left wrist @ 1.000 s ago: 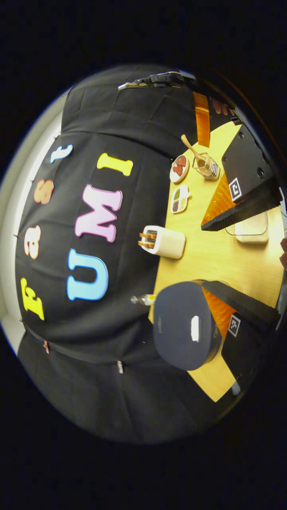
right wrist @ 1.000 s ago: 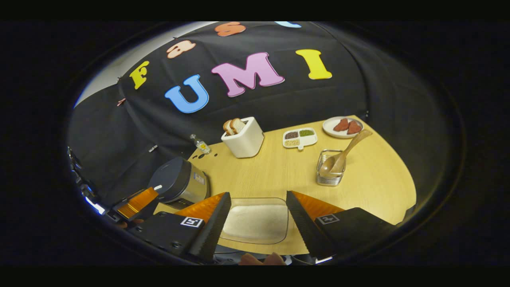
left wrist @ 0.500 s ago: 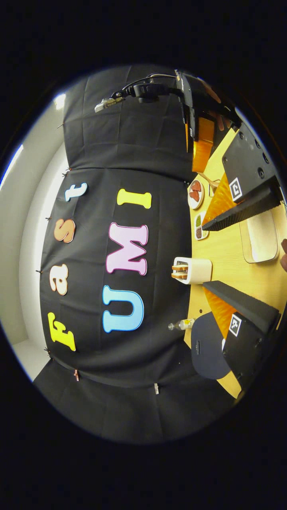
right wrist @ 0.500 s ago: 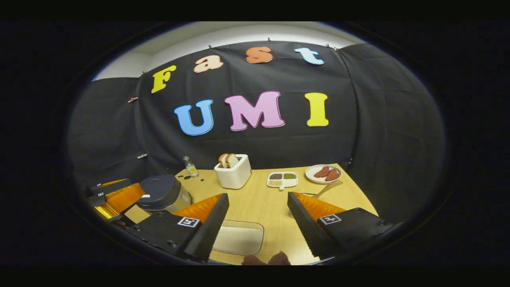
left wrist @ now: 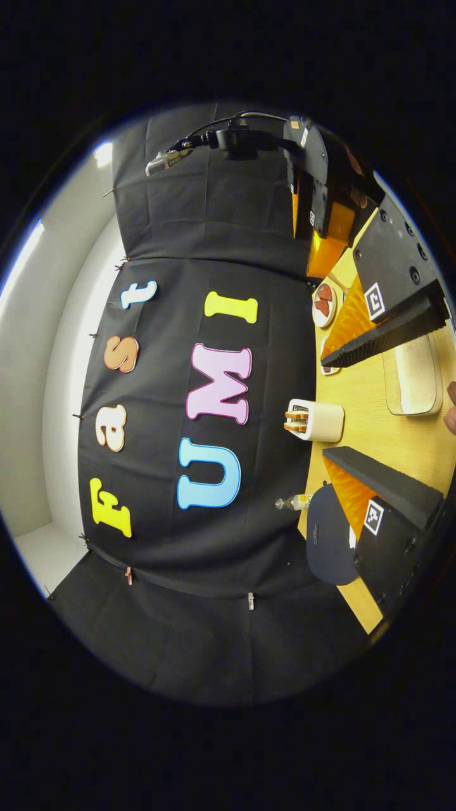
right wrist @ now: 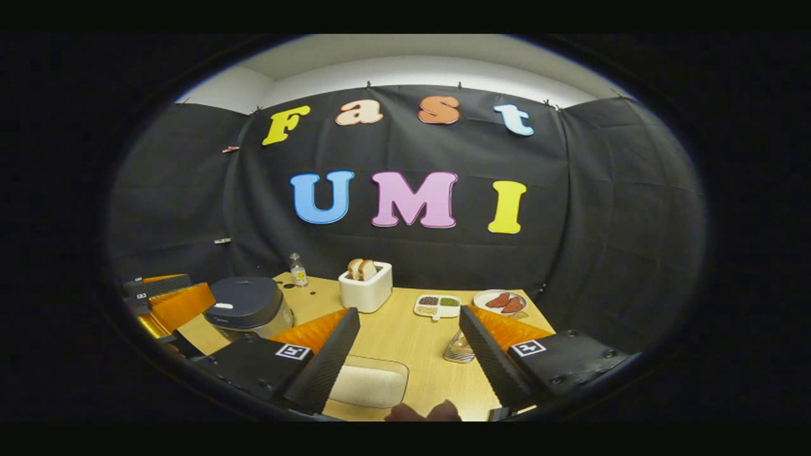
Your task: Close the left gripper, press the button to open the rice cooker; take a wooden spoon from the chopstick holder with the right hand, scoop a spoonful of rice and pour it into the rice cooker, then put the wooden spoon back into the chopstick holder.
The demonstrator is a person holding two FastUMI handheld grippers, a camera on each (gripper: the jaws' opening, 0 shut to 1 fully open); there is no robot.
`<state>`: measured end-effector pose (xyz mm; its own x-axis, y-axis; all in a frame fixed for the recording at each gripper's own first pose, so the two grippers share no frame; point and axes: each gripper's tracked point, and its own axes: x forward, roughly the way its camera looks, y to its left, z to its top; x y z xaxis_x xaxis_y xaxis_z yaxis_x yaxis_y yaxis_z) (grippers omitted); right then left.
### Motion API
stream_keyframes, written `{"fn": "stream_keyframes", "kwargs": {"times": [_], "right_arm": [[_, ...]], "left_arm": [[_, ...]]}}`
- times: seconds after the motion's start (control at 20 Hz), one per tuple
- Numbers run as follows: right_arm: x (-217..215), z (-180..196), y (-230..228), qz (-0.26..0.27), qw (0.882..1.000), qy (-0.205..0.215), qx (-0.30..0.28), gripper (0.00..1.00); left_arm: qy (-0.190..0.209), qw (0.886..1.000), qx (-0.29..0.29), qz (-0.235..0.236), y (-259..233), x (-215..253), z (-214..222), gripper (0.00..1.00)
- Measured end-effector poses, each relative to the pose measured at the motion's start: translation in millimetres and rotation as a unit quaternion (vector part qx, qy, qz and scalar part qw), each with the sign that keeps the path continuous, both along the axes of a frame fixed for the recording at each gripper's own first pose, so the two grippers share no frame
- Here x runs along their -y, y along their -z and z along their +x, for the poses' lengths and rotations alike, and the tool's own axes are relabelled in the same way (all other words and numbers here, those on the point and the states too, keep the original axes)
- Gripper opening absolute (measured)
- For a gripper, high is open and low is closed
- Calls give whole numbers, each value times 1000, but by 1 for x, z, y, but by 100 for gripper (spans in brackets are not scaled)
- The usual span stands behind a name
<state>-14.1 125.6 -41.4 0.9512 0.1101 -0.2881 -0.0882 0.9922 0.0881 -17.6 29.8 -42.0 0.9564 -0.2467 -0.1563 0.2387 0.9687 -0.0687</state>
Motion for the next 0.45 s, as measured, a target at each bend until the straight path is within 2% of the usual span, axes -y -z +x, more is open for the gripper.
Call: {"fn": "stream_keyframes", "kwargs": {"times": [0.45], "right_arm": [[-28, -12, 0, -15, 1000, -10, -2, 98]], "left_arm": [[-3, 1000, 3, -4, 0, -20, -12, 87]]}}
